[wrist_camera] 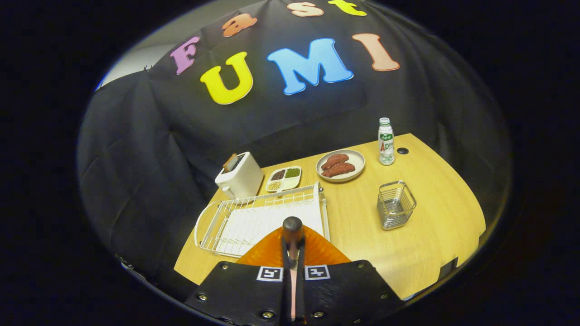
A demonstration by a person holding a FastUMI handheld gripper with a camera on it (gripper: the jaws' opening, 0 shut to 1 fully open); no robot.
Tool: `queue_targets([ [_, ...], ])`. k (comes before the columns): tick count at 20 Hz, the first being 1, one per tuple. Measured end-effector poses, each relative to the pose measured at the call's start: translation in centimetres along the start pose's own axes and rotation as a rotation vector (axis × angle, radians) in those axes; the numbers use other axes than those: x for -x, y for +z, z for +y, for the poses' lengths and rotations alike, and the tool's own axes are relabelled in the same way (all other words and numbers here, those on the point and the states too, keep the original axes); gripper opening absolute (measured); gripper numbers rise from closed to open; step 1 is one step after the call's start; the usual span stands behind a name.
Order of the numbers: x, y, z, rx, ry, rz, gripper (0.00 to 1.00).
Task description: Take the plate from the dish rack, then take the spoon from the basket and place it into the plate.
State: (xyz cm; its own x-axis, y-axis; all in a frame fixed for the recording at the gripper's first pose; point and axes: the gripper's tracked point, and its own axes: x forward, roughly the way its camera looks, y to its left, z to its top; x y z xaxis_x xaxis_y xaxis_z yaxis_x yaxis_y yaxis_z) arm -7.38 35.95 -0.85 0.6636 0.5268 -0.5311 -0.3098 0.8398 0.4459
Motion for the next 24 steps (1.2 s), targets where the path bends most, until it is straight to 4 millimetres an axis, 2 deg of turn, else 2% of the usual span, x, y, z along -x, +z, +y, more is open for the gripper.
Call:
queue_targets([
  [4,-1.4,-4.4,3.2,0.028,-0.001,0.061,0.03],
  [8,-2.4,-8.6,5.5,0.05,-0.008,0.106,0.03],
  [12,-2.9,-11.9,7.1,0.08,-0.026,0.124,0.03],
  [17,-3.4,-14.3,8.0,0.086,-0.041,0.137,0.03],
  [23,-2.2,-14.2,8.5,0.064,-0.041,0.103,0.11],
  [24,-1.9,-13.8,8.5,0.063,-0.04,0.094,0.16],
])
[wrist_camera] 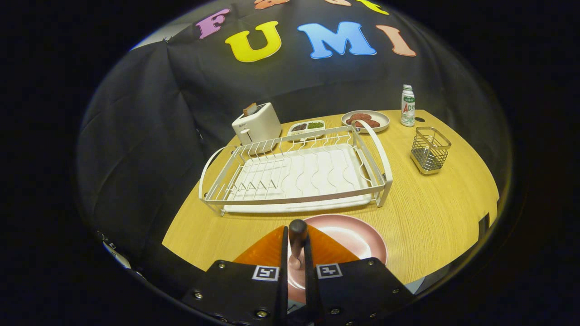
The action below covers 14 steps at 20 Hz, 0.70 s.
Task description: Take the plate from the dish rack, then take the spoon from the basket and place it into the plate.
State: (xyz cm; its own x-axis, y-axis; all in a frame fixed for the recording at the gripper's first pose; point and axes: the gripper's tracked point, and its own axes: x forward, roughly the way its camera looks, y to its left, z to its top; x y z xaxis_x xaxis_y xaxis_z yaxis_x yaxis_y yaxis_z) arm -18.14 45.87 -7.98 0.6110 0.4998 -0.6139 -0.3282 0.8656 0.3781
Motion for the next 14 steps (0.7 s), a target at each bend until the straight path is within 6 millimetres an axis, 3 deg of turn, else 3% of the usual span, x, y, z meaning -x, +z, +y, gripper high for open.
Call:
queue_targets([
  [2,0.8,1.0,0.0,-0.002,0.0,-0.027,0.16],
  [4,1.8,2.0,-0.2,0.007,-0.003,-0.053,0.23],
  [14,6.4,8.4,-2.4,0.039,-0.042,-0.218,0.22],
])
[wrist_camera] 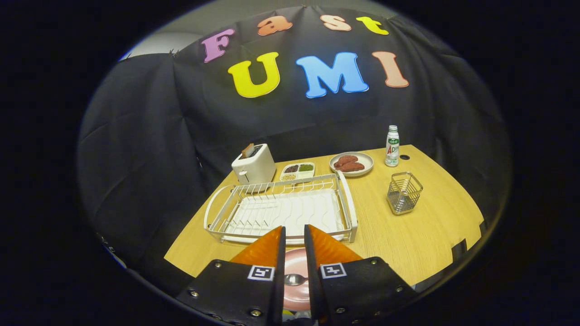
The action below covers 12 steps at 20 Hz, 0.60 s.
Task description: Take the plate from the dish rack, then take the spoon from the basket and place it into the plate.
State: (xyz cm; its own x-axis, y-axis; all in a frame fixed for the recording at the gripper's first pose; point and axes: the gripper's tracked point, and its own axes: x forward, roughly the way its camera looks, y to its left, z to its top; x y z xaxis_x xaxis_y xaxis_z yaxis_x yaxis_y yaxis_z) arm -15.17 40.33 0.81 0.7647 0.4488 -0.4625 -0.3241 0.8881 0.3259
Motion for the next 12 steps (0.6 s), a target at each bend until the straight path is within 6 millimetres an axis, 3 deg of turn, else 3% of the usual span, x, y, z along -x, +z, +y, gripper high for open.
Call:
queue_targets([
  [5,1.0,3.0,-2.5,-0.006,-0.029,-0.077,0.22],
  [12,3.9,11.9,-10.6,0.033,-0.122,-0.276,0.22],
])
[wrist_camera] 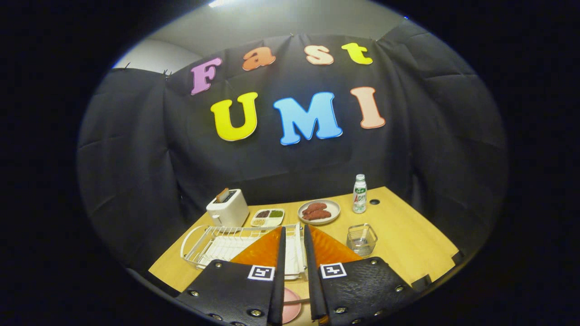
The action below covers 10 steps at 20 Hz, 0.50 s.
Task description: Take the plate from the dish rack, then take the spoon from the basket and place it into the plate.
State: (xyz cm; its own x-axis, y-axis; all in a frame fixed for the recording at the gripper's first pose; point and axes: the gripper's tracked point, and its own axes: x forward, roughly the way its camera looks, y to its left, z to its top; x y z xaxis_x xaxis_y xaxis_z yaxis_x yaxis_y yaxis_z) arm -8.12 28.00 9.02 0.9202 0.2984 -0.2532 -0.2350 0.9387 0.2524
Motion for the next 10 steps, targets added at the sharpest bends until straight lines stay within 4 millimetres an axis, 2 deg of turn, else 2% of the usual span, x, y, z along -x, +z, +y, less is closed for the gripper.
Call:
queue_targets([
  [6,-0.6,7.2,-8.8,0.042,-0.053,-0.146,0.22],
  [10,-1.5,9.8,-14.2,0.059,-0.073,-0.196,0.22],
])
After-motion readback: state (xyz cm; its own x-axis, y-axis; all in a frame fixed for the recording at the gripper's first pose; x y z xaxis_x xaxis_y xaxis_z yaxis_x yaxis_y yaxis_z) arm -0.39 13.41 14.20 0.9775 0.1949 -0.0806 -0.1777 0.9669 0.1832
